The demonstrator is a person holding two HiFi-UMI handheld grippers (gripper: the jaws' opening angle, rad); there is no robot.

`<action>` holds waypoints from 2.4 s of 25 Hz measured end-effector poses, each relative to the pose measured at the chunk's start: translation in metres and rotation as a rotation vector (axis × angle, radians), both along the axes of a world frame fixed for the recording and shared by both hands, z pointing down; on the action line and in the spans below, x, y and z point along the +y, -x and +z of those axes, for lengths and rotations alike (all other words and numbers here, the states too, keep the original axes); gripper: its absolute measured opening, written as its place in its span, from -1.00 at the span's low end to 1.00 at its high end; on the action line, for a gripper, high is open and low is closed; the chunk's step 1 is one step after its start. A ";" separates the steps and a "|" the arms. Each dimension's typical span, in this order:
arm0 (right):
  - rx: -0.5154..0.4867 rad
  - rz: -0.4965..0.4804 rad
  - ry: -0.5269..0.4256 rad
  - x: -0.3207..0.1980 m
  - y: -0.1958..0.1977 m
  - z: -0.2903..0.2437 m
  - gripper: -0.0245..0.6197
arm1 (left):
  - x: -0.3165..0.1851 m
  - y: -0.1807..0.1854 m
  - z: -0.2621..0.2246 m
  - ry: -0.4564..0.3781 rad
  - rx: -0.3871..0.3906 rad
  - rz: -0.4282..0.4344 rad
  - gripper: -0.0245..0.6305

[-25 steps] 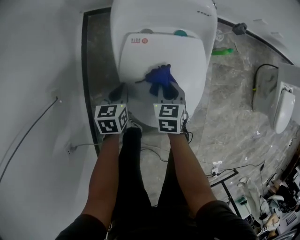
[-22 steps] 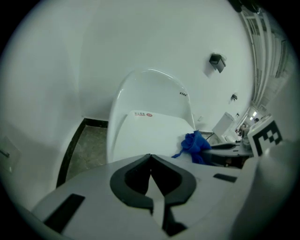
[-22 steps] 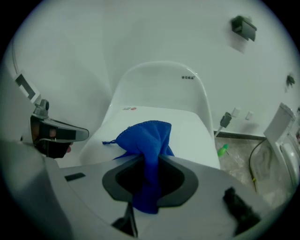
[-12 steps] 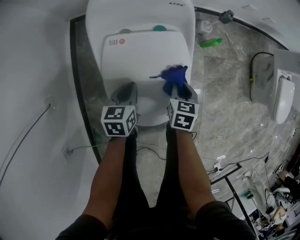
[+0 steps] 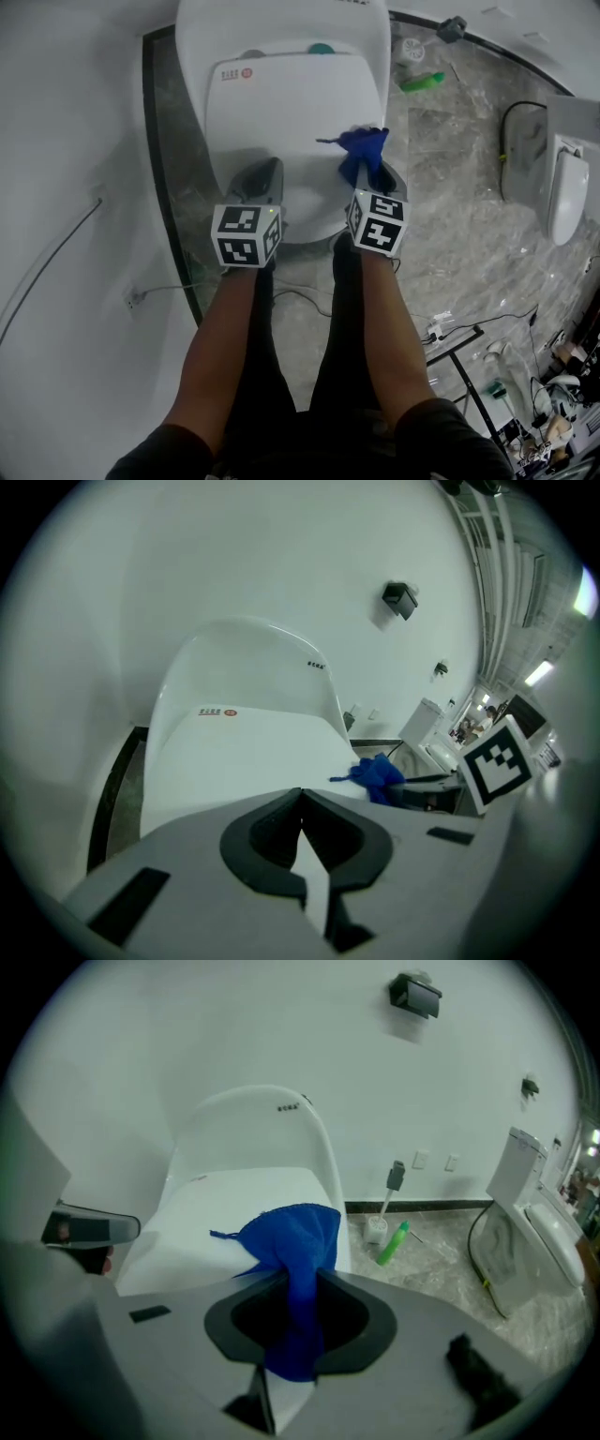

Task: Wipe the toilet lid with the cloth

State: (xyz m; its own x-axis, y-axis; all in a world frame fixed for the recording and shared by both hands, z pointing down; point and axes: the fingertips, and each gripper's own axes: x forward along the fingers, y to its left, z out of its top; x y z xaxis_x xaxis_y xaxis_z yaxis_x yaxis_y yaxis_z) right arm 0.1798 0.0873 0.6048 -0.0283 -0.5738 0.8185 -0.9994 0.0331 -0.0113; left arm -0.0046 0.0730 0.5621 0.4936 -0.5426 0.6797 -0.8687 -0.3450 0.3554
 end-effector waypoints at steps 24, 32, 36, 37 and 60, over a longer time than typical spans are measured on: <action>0.010 -0.371 0.041 0.063 0.280 0.012 -0.69 | 0.064 0.167 0.018 0.083 -0.036 -0.108 -0.89; 0.027 -0.297 -0.012 0.066 0.216 0.005 -0.69 | 0.074 0.114 0.005 0.061 0.006 -0.103 -0.89; 0.010 -0.230 -0.024 0.068 0.167 0.005 -0.69 | 0.077 0.081 0.001 0.053 0.021 -0.086 -0.89; 0.005 -0.215 -0.027 0.068 0.155 0.005 -0.69 | 0.079 0.071 0.001 0.052 0.023 -0.078 -0.89; 0.039 0.072 -0.027 0.064 -0.030 0.024 -0.69 | 0.087 0.020 0.013 0.042 0.001 -0.069 -0.89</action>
